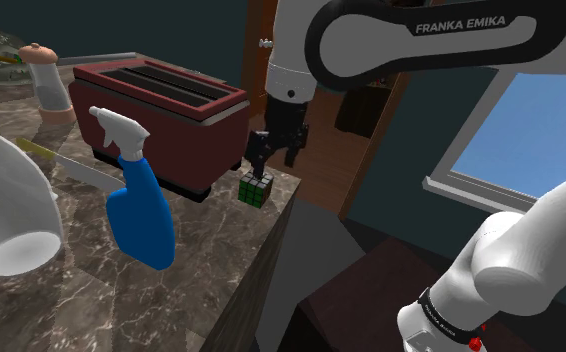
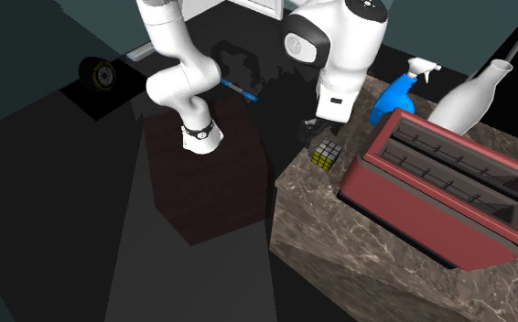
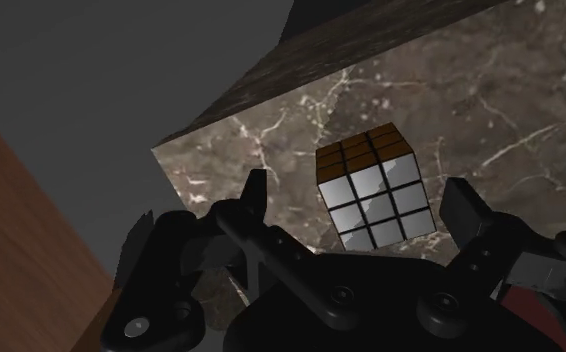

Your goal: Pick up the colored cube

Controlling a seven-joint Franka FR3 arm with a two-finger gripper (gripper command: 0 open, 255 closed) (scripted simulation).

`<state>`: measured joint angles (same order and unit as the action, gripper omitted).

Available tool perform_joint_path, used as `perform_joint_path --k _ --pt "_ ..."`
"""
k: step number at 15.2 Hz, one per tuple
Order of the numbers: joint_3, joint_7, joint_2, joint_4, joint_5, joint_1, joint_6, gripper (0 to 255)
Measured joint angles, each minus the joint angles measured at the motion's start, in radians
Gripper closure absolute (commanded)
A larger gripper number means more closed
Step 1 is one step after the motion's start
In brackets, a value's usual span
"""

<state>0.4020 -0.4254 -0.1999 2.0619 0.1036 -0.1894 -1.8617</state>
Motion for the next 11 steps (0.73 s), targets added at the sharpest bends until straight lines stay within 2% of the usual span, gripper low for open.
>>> perform_joint_path --k 3,9,10,11 --pt "0.015 -0.017 0.046 -0.023 -0.011 -0.006 -0.023 0" --pt "0.022 -0.020 0.065 0.042 -0.014 -0.008 -0.105 0" --pt "0.022 -0.021 0.067 0.044 -0.015 -0.008 -0.109 255" --pt "0.023 -0.021 0.066 0.044 -0.015 -0.009 -0.111 255"
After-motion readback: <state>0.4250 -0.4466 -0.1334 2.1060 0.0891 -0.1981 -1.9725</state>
